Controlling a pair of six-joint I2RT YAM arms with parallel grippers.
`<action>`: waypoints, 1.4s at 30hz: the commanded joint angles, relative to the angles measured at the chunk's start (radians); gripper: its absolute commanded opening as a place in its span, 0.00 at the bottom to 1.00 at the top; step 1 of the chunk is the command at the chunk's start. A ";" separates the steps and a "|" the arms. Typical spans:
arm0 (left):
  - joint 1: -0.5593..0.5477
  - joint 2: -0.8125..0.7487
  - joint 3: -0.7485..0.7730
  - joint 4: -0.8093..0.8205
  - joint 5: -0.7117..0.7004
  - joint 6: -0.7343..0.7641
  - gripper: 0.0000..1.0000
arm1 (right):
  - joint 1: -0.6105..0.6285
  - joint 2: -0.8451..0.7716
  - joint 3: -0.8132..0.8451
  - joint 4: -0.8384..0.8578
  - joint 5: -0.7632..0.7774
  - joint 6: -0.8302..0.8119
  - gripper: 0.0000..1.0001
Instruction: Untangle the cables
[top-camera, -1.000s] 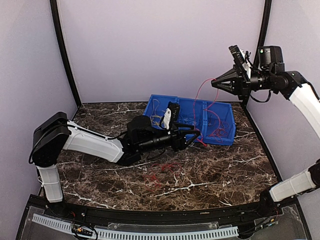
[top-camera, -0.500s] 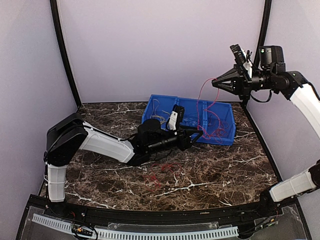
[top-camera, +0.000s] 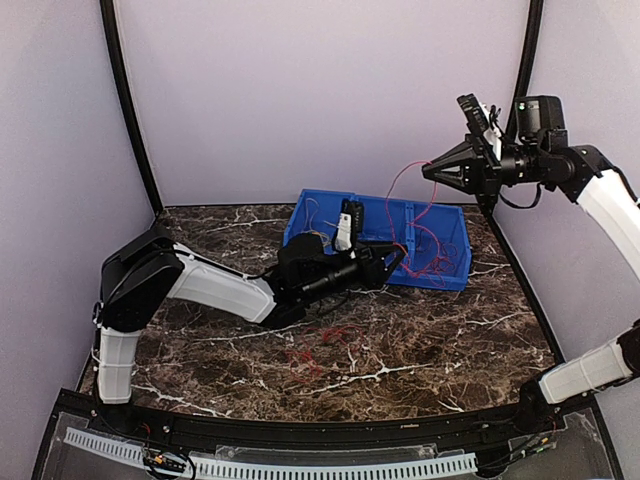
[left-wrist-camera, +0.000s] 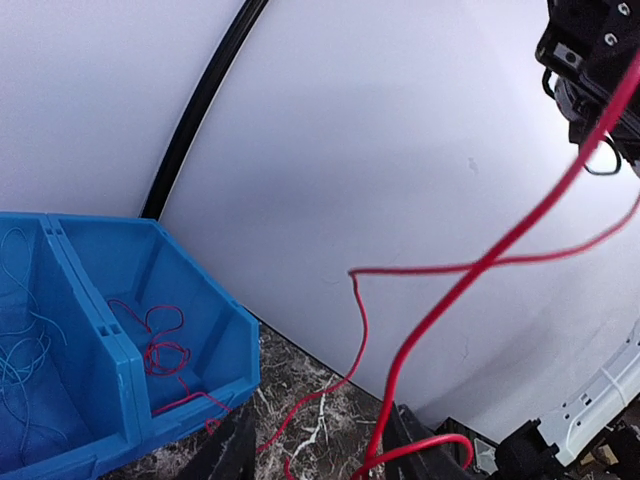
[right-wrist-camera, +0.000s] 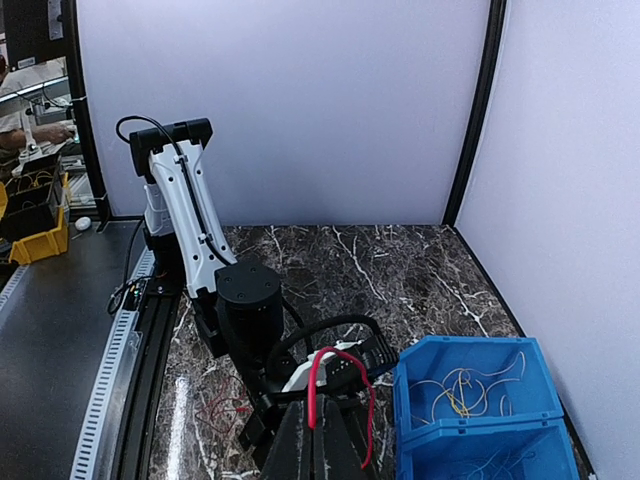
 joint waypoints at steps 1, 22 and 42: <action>0.007 0.024 0.108 -0.047 -0.069 -0.037 0.45 | 0.008 -0.005 0.010 0.036 -0.032 0.019 0.00; 0.037 0.258 0.196 -0.408 -0.021 -0.030 0.38 | -0.067 0.063 0.336 0.090 -0.193 0.195 0.00; 0.039 0.217 0.078 -0.486 -0.039 0.021 0.42 | -0.237 0.105 0.549 0.208 -0.313 0.344 0.00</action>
